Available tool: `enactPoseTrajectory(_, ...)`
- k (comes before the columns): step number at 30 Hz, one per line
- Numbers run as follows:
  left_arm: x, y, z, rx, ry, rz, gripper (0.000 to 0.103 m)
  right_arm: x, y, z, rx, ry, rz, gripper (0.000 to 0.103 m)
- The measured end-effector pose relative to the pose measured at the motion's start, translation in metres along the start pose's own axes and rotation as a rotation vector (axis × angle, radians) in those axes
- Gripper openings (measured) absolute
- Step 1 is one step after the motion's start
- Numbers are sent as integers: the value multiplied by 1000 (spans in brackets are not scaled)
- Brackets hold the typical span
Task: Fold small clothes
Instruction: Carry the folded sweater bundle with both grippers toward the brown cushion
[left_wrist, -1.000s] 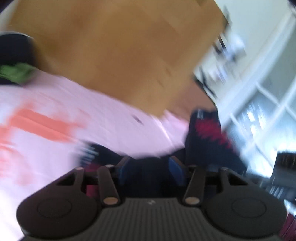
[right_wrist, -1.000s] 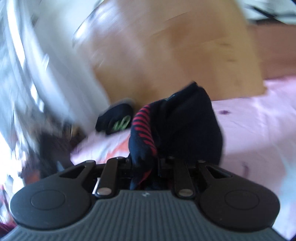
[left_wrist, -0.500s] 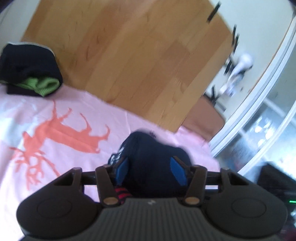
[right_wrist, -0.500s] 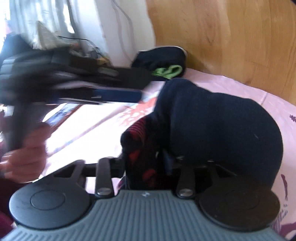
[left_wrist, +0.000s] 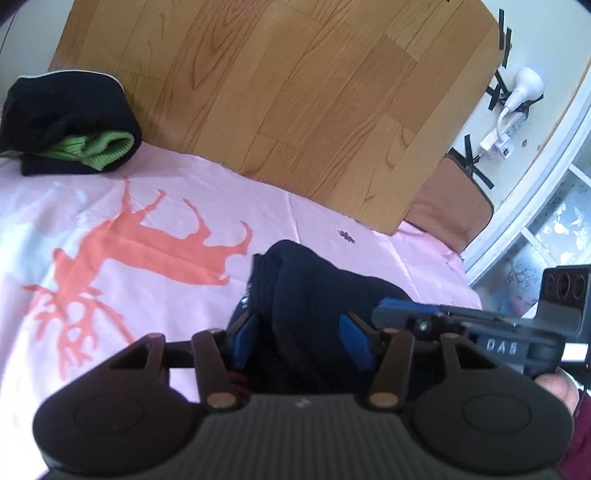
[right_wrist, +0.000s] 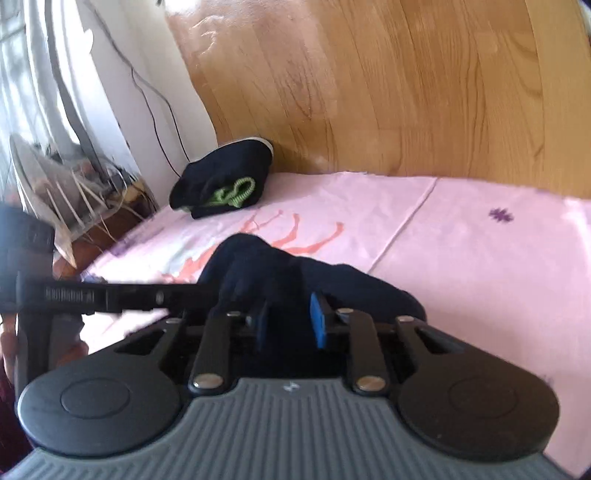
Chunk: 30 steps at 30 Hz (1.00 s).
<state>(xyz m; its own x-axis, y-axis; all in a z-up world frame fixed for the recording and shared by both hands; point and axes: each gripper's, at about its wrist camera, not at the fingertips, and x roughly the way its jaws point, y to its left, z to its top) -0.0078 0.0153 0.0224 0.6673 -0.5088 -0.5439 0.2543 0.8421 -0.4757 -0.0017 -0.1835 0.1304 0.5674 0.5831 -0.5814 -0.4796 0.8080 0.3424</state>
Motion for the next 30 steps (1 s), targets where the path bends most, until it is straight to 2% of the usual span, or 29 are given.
enactPoseTrajectory(2,-14,3,1,0,-34,22,81,-15,1,1,4,-38,25,31)
enactPoseTrajectory(3,-22,5,1,3,-59,39,103,-22,-3,5,19,-74,40,42)
enactPoseTrajectory(4,-27,8,0,0,-75,50,103,-39,-7,2,43,-119,45,52)
enactPoseTrajectory(5,-27,12,1,-8,-59,46,103,-49,-13,0,61,-158,36,72)
enactPoseTrajectory(6,-25,16,2,-21,-31,31,103,-57,-20,-5,76,-188,22,80)
enactPoseTrajectory(7,-20,21,2,-43,2,8,103,-66,-26,-13,96,-197,8,81)
enactPoseTrajectory(9,-8,29,2,-91,67,-41,103,-70,-38,-27,156,-158,19,83)
enactPoseTrajectory(14,24,40,-9,-179,191,-150,103,-56,-60,-59,336,-47,119,84)
enactPoseTrajectory(16,25,39,-16,-178,173,-166,103,-46,-60,-66,372,-22,159,86)
enactPoseTrajectory(18,24,35,-21,-171,154,-180,102,-30,-60,-66,423,-8,242,86)
enactPoseTrajectory(20,25,31,-26,-169,131,-176,101,-23,-46,-57,362,-22,222,87)
enactPoseTrajectory(22,28,24,-24,-149,125,-139,93,-16,-44,-52,374,-30,227,78)
enactPoseTrajectory(23,32,20,-21,-150,134,-126,91,-18,-44,-47,373,-42,236,71)
enactPoseTrajectory(24,36,17,-17,-168,146,-144,89,-21,-45,-43,359,-51,242,66)
enactPoseTrajectory(26,49,5,-1,-189,159,-208,82,-34,-49,-34,310,-104,230,64)
enactPoseTrajectory(30,96,-66,48,-49,154,-238,80,-78,-95,-12,311,-251,193,63)
